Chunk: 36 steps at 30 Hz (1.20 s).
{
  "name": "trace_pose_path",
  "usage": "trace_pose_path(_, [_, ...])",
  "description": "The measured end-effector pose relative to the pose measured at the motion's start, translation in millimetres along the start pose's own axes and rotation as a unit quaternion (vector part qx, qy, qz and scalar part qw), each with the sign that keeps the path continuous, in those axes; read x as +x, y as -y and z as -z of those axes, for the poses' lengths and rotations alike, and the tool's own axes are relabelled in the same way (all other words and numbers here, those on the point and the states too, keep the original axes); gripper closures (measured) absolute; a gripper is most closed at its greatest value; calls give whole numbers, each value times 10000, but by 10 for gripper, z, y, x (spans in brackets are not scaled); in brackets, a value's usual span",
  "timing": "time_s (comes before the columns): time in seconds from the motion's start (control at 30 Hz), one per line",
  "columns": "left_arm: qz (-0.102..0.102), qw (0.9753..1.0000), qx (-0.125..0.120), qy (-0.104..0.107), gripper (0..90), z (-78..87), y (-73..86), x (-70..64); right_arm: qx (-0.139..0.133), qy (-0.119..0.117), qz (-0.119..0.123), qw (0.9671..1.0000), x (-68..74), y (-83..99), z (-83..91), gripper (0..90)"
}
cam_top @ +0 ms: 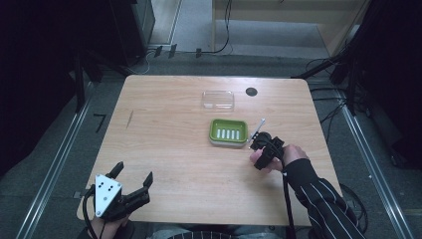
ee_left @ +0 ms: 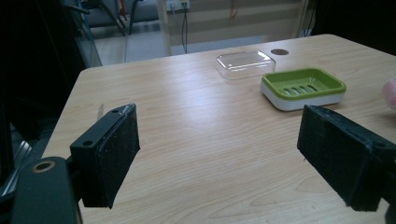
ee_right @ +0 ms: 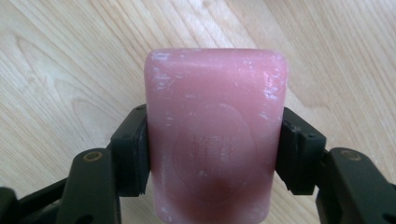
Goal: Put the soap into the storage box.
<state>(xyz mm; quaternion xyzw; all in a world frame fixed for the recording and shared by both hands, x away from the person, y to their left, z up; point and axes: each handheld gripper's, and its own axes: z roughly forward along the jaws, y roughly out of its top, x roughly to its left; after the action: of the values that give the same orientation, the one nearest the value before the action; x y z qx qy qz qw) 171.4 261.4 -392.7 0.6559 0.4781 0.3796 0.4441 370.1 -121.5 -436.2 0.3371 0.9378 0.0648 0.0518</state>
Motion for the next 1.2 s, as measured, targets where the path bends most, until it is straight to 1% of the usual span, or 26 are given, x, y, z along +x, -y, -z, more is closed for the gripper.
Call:
trace_pose_path(0.03, [7,10000,-3,-5,134,4,1,2,-47,-3,44,10000,-2,-9,-2,385])
trace_pose_path(0.1, [28,10000,-14,-15,133,13,5,4,-70,16,67,10000,0,-32,7,385])
trace_pose_path(0.13, [15,10000,-9,-26,134,18,6,7,-69,10,41,10000,5,-43,11,385])
trace_pose_path(0.17, [16,10000,-7,-37,133,22,7,8,-69,18,85,9999,2,-54,14,385])
trace_pose_path(0.23, [30,10000,-10,-43,133,30,10,9,-79,21,68,9999,5,-71,22,385])
trace_pose_path(0.27, [28,10000,-10,-46,133,35,12,12,-101,27,104,9999,0,-78,23,385])
trace_pose_path(0.37, [55,10000,-14,-81,133,47,16,15,-121,23,91,9999,-6,-96,48,385])
trace_pose_path(0.5, [37,9999,2,-105,133,64,21,23,-191,26,94,9998,-25,-109,66,385])
trace_pose_path(0.77, [41,9999,4,-139,133,80,27,28,-215,41,92,9997,-37,-139,98,385])
trace_pose_path(0.87, [46,9999,0,-138,133,78,27,26,-225,91,124,9996,-48,-165,105,385])
trace_pose_path(1.03, [41,9999,14,-146,134,79,27,28,-287,79,188,9994,-53,-221,117,385])
trace_pose_path(1.13, [51,9999,20,-148,133,80,29,31,-279,95,212,9993,-61,-252,133,385])
trace_pose_path(1.2, [58,9999,26,-157,133,84,30,33,-329,110,198,9992,-69,-272,144,385])
